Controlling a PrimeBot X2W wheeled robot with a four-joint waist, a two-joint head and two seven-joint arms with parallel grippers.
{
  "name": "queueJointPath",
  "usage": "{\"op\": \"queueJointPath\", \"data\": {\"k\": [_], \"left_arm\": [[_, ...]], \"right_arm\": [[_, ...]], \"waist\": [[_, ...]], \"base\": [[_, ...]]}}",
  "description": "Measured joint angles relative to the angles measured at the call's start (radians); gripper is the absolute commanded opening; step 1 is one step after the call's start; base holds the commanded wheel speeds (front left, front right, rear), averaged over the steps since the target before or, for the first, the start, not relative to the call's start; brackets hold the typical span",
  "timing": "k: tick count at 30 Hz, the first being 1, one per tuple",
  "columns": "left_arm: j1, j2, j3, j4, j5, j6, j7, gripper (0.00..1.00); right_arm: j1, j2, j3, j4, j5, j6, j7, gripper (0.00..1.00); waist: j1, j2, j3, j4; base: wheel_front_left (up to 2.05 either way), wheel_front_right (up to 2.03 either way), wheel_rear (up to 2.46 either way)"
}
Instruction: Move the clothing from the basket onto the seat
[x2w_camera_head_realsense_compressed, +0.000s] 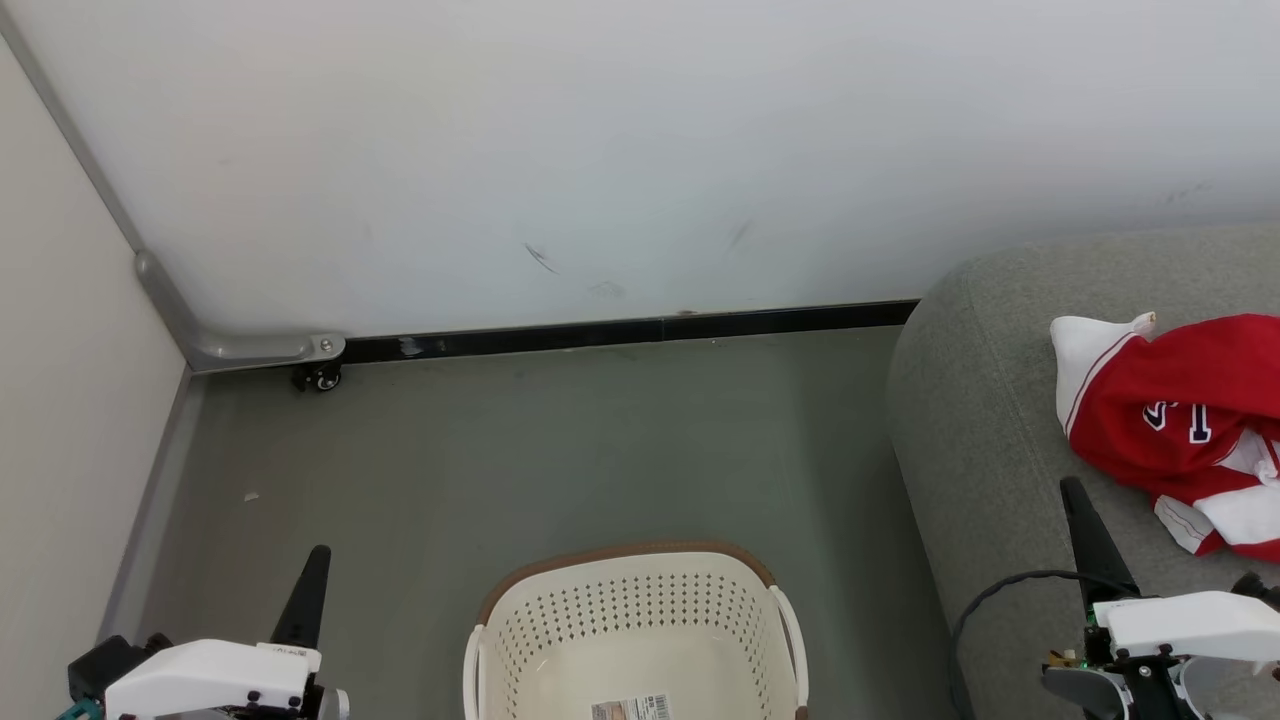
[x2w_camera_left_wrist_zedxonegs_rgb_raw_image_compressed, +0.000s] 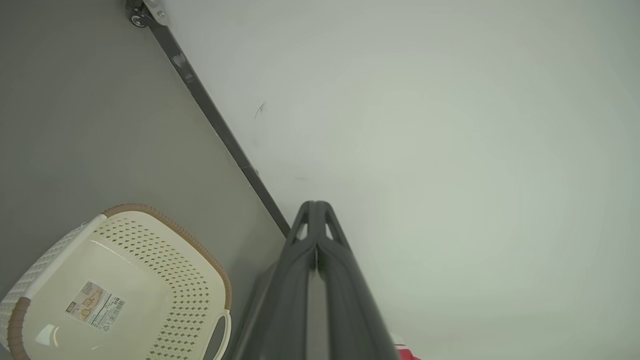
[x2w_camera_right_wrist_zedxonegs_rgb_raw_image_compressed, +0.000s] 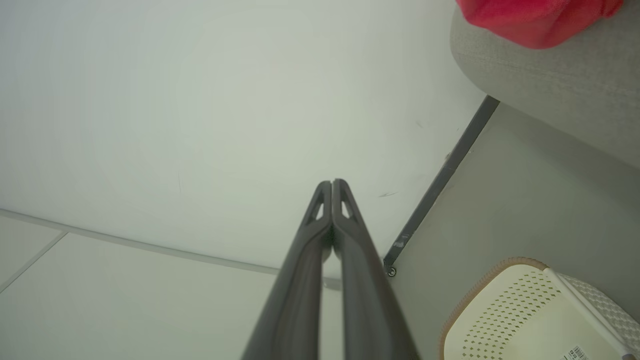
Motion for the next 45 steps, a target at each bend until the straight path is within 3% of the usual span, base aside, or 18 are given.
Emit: {"op": "queueJointPath", "data": {"k": [22,45], "left_arm": [[-0.004,-0.010,0.052,-0.085,-0.310,-0.038,0.064,0.00],[-0.004,-0.010,0.048,-0.121,-0.330,-0.034,0.063,0.00]], "right_arm": [[-0.042,-0.002,-0.024,-0.004,0.345,0.000,0.019,0.00],[-0.041,-0.002,-0.022,-0.019,0.354,0.000,0.019,0.00]], "waist": [[-0.0001,0.0000,0.014,-0.005],[-0.0003,0.0000,0.015,-0.006]], "base": [[0.00,0.00,0.00],[0.00,0.00,0.00]]}}
